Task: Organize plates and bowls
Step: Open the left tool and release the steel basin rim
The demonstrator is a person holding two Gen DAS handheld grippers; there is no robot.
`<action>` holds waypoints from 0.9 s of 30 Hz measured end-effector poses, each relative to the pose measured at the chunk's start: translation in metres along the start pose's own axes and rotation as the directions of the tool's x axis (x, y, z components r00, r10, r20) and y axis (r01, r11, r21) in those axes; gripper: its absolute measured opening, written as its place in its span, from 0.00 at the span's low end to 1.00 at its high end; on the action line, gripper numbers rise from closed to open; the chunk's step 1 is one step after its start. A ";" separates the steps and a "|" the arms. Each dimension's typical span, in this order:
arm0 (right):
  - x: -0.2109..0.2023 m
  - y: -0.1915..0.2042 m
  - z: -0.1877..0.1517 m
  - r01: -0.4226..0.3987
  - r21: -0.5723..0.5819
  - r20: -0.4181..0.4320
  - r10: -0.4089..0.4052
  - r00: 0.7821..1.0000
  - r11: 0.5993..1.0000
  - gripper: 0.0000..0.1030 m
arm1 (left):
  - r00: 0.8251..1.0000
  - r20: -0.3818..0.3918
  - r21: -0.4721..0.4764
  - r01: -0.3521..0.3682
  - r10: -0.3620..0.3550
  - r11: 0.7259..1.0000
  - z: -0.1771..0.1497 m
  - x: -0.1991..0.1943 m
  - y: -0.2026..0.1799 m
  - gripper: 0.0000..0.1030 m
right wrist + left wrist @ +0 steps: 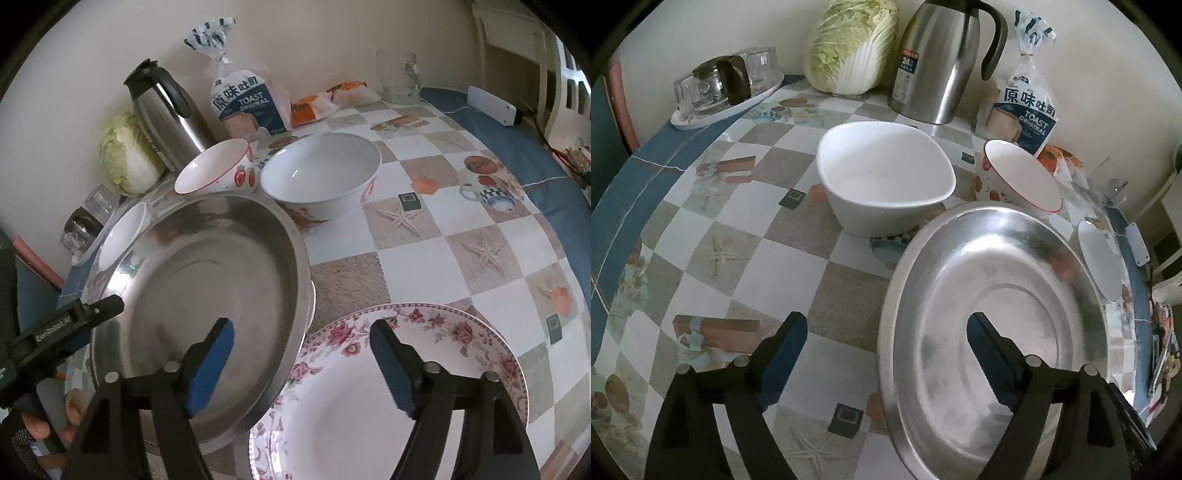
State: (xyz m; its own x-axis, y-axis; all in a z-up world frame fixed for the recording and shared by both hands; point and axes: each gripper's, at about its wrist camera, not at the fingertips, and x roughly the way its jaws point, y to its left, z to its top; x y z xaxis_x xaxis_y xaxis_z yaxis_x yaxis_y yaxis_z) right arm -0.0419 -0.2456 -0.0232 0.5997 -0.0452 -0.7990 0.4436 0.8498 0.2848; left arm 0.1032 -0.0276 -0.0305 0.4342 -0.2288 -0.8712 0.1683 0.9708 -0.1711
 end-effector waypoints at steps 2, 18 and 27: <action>0.000 0.001 -0.001 0.000 -0.004 -0.002 0.000 1.000 1.000 0.86 | 1.000 -0.003 -0.001 -0.005 0.005 1.000 -0.001 0.001 0.001 0.91; -0.014 0.002 -0.005 -0.016 -0.027 0.065 0.018 0.998 1.000 1.00 | 0.995 0.101 0.014 -0.013 0.012 1.000 -0.006 -0.026 0.001 0.92; -0.031 -0.005 -0.011 -0.005 -0.017 0.118 0.007 0.993 1.000 1.00 | 0.976 0.213 0.049 0.030 -0.040 0.998 -0.012 -0.056 -0.008 0.92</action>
State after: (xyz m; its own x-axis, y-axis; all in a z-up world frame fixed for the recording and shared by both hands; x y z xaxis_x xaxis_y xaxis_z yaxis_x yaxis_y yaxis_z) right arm -0.0698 -0.2424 -0.0057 0.6770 -0.1004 -0.7291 0.4289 0.8588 0.2801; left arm 0.0670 -0.0221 0.0141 0.6060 -0.2777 -0.7454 0.2245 0.9587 -0.1747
